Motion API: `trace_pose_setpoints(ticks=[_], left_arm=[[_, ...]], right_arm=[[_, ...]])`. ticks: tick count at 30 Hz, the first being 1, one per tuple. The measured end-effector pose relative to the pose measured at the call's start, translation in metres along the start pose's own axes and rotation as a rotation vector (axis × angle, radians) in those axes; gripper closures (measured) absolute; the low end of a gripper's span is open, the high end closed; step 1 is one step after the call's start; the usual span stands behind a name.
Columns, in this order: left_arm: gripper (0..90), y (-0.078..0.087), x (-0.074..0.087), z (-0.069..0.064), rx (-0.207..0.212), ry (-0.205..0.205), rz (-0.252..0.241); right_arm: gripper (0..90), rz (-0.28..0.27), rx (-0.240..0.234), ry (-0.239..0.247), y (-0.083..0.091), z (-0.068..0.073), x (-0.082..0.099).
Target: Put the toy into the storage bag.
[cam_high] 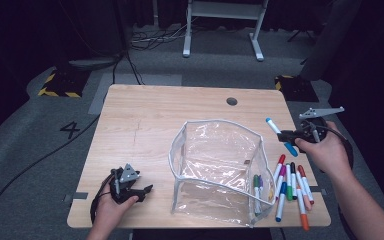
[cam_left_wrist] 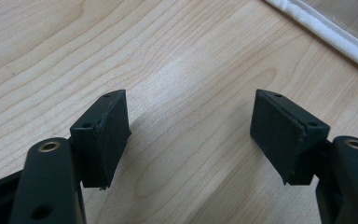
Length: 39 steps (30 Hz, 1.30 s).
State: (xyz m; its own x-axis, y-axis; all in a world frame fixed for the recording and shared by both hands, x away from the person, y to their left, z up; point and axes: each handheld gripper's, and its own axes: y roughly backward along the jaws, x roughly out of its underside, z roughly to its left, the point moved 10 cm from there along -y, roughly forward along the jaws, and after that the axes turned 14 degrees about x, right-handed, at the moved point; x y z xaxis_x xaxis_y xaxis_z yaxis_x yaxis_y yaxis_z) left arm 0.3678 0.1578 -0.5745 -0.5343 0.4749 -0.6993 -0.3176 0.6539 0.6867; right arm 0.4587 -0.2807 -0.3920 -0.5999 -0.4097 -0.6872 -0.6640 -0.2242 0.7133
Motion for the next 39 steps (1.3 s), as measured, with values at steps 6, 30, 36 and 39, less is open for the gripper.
trace_pose_setpoints(ticks=[6,30,36,39], left_arm=[[28.4,0.000,0.000,0.000,0.000,0.000,0.000],[28.4,0.000,0.000,0.000,0.001,-0.002,0.000],[28.4,0.000,0.000,0.000,0.000,0.000,0.001],[28.4,0.000,0.000,0.000,0.000,-0.003,-0.001]], right_arm=[[77.3,-0.038,-0.020,0.056,0.026,0.013,-0.021],[77.3,-0.082,-0.276,0.383,0.076,0.146,-0.060],[77.3,-0.075,-0.326,0.436,0.076,0.172,-0.062],[77.3,-0.073,-0.355,0.459,0.077,0.185,-0.061]])
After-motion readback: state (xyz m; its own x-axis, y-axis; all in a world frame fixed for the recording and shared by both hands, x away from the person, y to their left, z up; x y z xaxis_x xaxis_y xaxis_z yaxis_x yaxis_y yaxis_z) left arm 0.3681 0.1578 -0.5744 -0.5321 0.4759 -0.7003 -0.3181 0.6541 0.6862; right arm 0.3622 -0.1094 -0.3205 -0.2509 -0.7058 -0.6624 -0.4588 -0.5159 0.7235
